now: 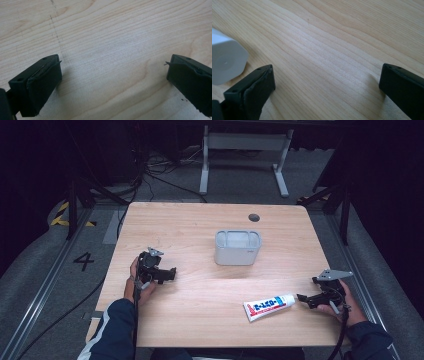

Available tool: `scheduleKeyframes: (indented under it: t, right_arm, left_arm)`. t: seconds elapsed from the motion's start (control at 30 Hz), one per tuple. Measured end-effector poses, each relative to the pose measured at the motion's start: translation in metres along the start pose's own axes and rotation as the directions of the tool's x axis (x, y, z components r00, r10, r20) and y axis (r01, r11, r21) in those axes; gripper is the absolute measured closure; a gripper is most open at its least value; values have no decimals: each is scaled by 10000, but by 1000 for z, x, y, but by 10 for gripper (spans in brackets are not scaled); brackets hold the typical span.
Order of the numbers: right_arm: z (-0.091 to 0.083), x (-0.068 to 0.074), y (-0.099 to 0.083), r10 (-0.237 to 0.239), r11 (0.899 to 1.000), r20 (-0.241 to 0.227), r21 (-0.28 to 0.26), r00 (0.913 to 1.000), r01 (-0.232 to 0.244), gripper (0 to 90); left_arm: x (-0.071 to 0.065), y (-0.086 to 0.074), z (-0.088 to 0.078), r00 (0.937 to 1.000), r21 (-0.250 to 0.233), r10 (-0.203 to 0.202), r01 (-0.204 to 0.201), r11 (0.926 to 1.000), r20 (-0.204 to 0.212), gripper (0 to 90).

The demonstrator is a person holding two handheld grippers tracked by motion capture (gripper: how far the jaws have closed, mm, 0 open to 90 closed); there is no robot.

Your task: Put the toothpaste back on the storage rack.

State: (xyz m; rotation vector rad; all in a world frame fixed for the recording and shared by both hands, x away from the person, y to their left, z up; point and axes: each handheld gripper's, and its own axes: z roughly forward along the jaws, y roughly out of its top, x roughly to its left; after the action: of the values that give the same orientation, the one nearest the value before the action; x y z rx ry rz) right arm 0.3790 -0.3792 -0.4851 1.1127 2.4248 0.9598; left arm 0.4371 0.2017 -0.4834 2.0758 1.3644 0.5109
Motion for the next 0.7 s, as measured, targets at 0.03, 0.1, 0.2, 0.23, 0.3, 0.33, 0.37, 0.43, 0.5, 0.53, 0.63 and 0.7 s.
scheduleKeyframes:
  t: [0.03,0.1,0.2,0.23,0.3,0.33,0.37,0.43,0.5,0.53,0.63,0.7]
  right_arm:
    - [0,0,0,-23,10000,-12,48,10000,23,5]
    - [-1,0,0,-69,9999,-25,99,10000,70,5]
    - [-3,-1,1,-132,9992,-87,369,9999,135,5]
    - [-3,-1,1,-137,9992,-102,385,9999,141,5]
    - [-3,-1,2,-155,9990,-107,413,9998,160,7]
    - [-3,-1,2,-195,9987,-148,466,9997,202,16]
    - [-4,0,3,-234,9984,-176,503,9996,243,26]
    - [-5,1,4,-417,9975,-182,558,9990,427,43]
    - [-6,2,5,-525,9968,-277,587,9982,541,101]
    - [-7,2,6,-601,9963,-402,587,9974,624,144]
    - [-9,5,8,-838,9938,-569,684,9949,876,169]
    - [-10,9,11,-1149,9892,-751,828,9905,1210,184]
  left_arm:
    - [-1,-3,-2,9999,-9,45,-45,10000,101,3]
    - [-1,-4,-3,9996,-2,163,-163,9999,226,3]
    - [-1,-7,-7,9976,67,494,-497,9987,490,2]
    - [-2,-9,-11,9971,265,555,-569,9980,530,2]
    - [-4,-12,-12,9968,170,568,-579,9982,569,2]
    - [-4,-14,-14,9949,81,784,-791,9968,633,2]
    - [-4,-17,-15,9927,-23,934,-935,9956,762,2]
    - [-6,-21,-19,9910,41,983,-991,9951,907,2]
    - [-8,-25,-22,9880,-36,1156,-1159,9933,1020,2]
    - [-9,-27,-24,9852,-89,1306,-1304,9914,1114,4]
    - [-14,-34,-30,9747,-113,1681,-1683,9857,1475,5]
    - [-16,-38,-34,9652,-142,1999,-2004,9796,1686,5]
